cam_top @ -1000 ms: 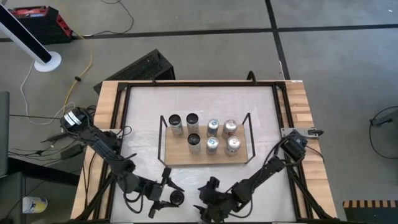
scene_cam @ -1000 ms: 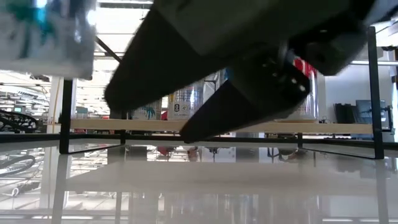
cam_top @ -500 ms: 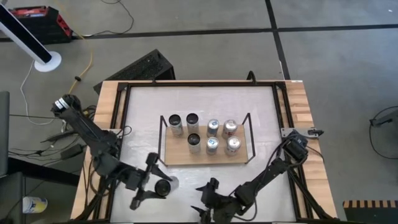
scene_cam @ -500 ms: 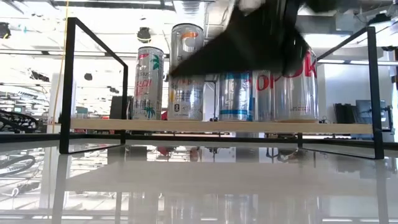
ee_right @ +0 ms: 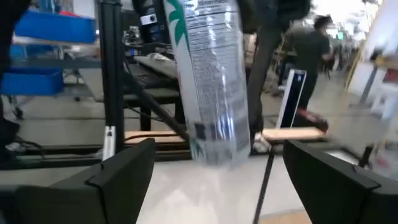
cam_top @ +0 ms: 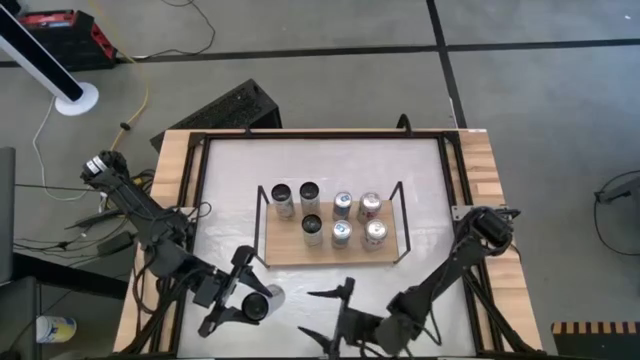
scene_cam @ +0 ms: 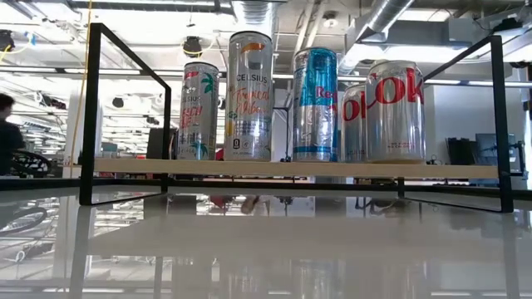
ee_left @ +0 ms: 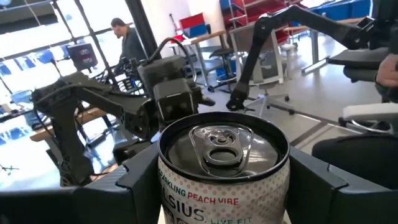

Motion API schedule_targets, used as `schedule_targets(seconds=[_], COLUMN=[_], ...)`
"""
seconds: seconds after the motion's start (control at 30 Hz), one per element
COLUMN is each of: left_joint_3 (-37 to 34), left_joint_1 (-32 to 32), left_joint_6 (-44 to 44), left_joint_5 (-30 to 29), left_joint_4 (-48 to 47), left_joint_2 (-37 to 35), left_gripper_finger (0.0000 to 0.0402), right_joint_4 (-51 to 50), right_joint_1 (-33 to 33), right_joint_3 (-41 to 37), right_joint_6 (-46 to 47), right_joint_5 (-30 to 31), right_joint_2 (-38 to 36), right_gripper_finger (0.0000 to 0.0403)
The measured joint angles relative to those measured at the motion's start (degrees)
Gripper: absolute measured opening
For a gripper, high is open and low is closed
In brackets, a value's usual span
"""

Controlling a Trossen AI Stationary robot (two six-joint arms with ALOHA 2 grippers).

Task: Place canned beverage on shelf
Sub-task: Put the white pink soda can on the shelf aligned with the other white pink soda can

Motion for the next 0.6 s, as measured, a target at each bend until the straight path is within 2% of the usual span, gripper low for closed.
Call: schedule_targets(seconds=[0.2,0.33,0.53,0.6], left_joint_3=[-0.02,-0.02,-0.02,-0.02], left_joint_1=[1.74,2.43,4.0,4.82], left_joint_6=[-0.22,-0.14,0.07,0.07], left_joint_5=[2.01,2.25,2.31,2.38], left_joint_4=[0.41,0.92,1.11,1.46], left_joint_2=[0.37,0.39,0.35,0.37], left_gripper_finger=[0.0233,0.0233,0.0233,0.0233], right_joint_4=[-0.6,-0.6,-1.38,-0.92], right_joint_1=[-3.65,-5.86,-9.26,-10.72], right_joint_3=[2.52,3.98,4.34,4.34], right_joint_6=[-6.99,-7.98,-7.07,-6.14], right_joint_5=[-2.24,-10.3,-13.96,-17.68], right_joint_2=[0.07,0.09,0.09,0.09], right_gripper_finger=[0.0375,0.0375,0.0375,0.0375])
